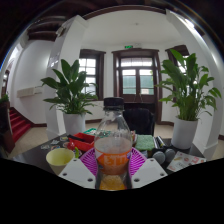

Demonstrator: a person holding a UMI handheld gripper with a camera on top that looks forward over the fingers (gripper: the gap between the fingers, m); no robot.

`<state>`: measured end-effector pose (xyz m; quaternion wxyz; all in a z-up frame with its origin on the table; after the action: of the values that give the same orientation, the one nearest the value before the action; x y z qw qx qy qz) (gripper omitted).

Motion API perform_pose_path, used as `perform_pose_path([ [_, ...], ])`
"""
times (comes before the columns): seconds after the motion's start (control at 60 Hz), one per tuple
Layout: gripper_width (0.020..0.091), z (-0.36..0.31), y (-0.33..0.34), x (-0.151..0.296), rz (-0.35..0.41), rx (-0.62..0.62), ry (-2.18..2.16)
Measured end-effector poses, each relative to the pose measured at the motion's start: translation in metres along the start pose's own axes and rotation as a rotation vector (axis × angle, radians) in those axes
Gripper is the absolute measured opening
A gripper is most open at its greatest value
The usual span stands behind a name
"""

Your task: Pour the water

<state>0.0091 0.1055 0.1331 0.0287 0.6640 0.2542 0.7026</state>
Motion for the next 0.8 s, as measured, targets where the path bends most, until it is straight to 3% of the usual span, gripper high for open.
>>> perform_pose_path([
  [0.167,0.0363,-0.003,0.003,-0.002,0.013,-0.016,0.016],
  [0.333,0.0518,-0.005,0.002,-0.004,-0.015,-0.029,0.019],
  [0.383,0.0601,-0.003,0.005,-0.009,-0.040,-0.035,-0.001],
  [0.4,0.0690,-0.002,0.006,-0.011,-0.045,-0.037,-0.012],
  [0.417,0.0689,-0.001,0.009,-0.013,-0.047,-0.041,-0.024],
  [0.433,0.0769,0.000,0.011,-0.015,-0.050,-0.044,-0.035],
  [0.45,0.0765,0.000,0.014,-0.017,-0.052,-0.045,-0.045],
  [0.467,0.0816,0.000,0.017,-0.019,-0.057,-0.047,-0.053],
  [0.8,0.0820,-0.002,0.152,-0.093,-0.178,-0.234,-0.149],
])
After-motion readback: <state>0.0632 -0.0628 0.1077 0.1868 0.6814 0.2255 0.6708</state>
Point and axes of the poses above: the point between the fingertips, and its own axes, seen from behind it with the camera up: z to the right, x up, y backward, against the way the camera looks, the point moved 2 cm from there along y, backward, against the way the camera looks, and after that the axes turned 15 degrees about -z, right-handed, at the moved point
